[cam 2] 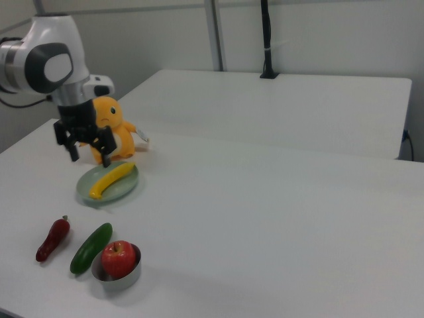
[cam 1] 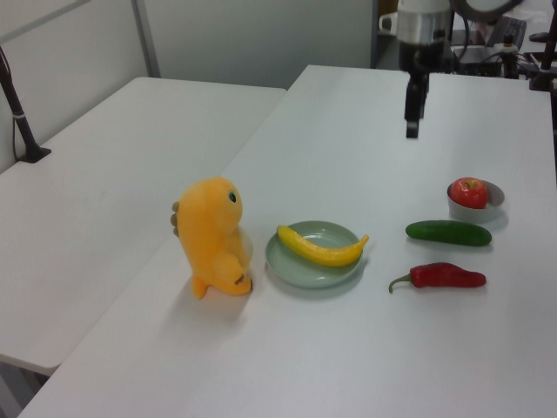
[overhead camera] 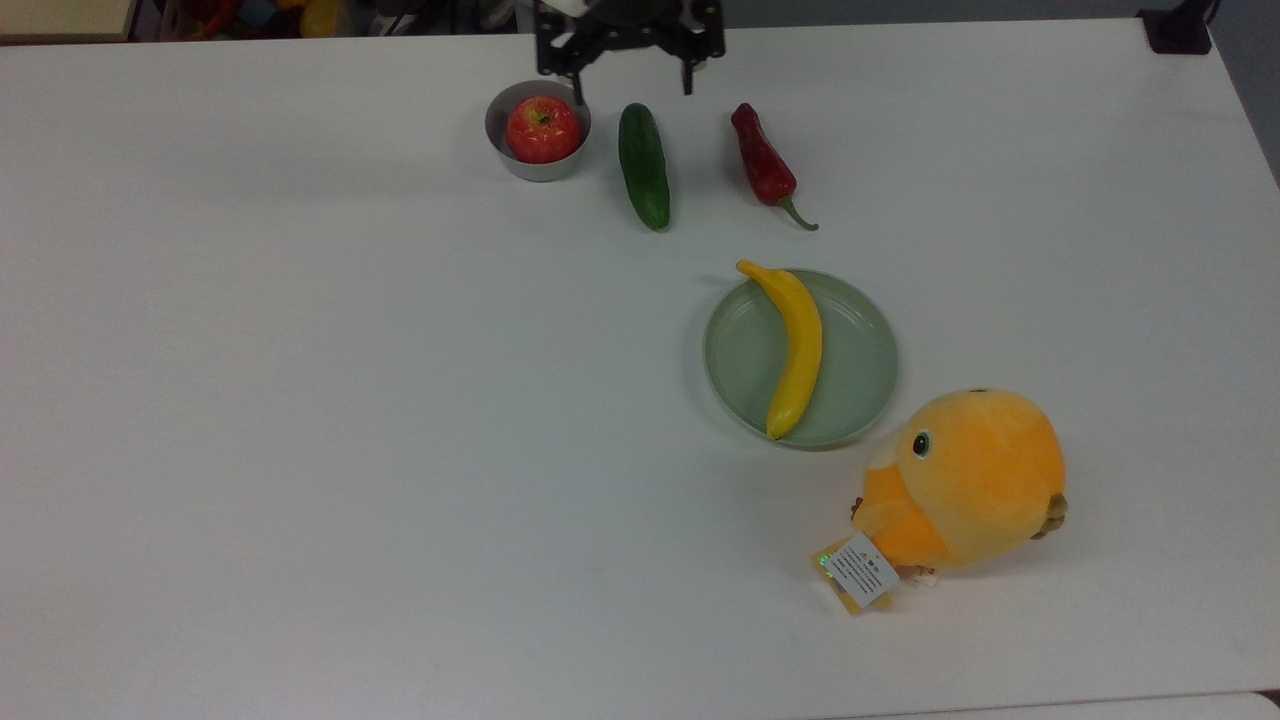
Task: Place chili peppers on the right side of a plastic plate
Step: 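Lower the gripper onto the red chili pepper and close it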
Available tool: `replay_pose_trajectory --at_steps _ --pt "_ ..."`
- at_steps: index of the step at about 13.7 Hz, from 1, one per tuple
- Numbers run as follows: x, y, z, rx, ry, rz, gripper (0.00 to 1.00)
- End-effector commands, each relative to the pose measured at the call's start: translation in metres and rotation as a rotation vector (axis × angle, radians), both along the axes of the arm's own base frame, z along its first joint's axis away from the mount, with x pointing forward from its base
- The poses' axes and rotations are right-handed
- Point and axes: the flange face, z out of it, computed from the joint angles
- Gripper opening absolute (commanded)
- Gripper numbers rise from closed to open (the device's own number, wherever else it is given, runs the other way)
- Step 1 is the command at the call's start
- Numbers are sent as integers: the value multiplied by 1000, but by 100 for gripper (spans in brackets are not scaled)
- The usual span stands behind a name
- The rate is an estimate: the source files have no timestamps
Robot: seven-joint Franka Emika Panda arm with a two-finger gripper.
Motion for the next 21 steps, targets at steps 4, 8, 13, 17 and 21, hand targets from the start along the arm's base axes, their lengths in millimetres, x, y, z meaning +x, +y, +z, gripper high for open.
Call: replay_pose_trajectory --at_steps 4,8,13,17,21 --pt "-57 77 -67 -30 135 62 100" --pt "-65 125 -122 -39 125 16 100" --pt "-66 148 -171 -62 170 53 100" --pt "-70 156 -199 -80 215 73 100" --pt "-71 165 -219 -102 206 88 66"
